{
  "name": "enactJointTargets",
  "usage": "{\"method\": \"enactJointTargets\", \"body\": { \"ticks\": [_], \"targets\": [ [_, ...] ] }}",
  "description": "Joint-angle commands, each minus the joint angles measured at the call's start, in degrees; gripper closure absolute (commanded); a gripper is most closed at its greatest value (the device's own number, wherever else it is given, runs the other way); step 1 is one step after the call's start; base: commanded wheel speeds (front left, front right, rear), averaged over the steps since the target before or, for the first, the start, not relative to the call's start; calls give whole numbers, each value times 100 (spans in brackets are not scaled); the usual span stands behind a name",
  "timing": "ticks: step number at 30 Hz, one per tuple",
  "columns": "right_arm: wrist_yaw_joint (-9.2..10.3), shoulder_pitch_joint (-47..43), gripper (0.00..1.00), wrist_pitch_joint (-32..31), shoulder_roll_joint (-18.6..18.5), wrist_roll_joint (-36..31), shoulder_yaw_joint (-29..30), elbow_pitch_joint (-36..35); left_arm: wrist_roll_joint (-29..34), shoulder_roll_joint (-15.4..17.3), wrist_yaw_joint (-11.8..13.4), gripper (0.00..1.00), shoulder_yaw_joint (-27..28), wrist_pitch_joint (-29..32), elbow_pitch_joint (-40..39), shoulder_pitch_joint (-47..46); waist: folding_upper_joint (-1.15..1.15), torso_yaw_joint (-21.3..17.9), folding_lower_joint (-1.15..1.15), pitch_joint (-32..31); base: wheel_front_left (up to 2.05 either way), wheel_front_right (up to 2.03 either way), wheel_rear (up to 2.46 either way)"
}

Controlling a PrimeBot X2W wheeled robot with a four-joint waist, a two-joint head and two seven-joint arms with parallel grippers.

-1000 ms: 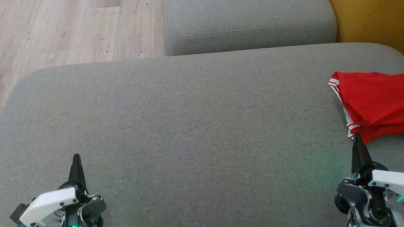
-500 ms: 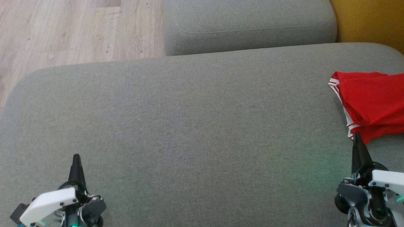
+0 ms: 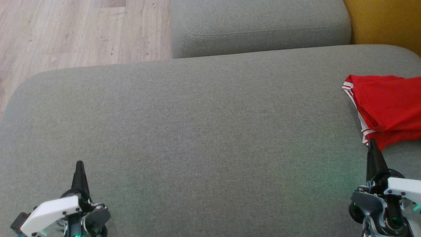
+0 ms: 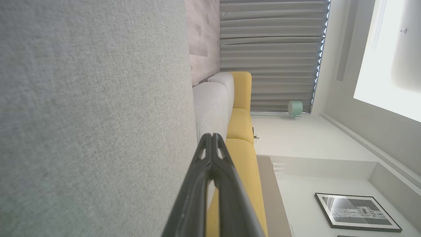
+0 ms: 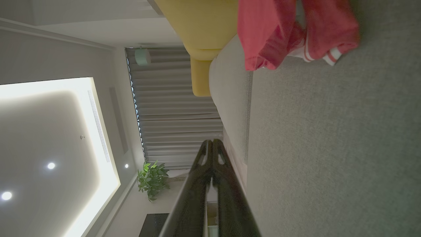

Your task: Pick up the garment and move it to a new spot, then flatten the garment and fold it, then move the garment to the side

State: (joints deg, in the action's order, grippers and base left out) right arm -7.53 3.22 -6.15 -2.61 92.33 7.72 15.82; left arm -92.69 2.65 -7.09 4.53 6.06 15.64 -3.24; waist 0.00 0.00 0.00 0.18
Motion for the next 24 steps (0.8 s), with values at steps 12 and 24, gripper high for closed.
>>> {"method": "enactJointTargets", "body": {
  "ticks": [12,24],
  "targets": [
    [4,297,100,-39,-27,-21,-114,-179,57,23,-40,100,205,47,-160,-295,0,0,0,0,0,0,0],
    [4,297,100,-39,-27,-21,-114,-179,57,23,-40,100,205,48,-160,-295,0,0,0,0,0,0,0]
  ]
}}
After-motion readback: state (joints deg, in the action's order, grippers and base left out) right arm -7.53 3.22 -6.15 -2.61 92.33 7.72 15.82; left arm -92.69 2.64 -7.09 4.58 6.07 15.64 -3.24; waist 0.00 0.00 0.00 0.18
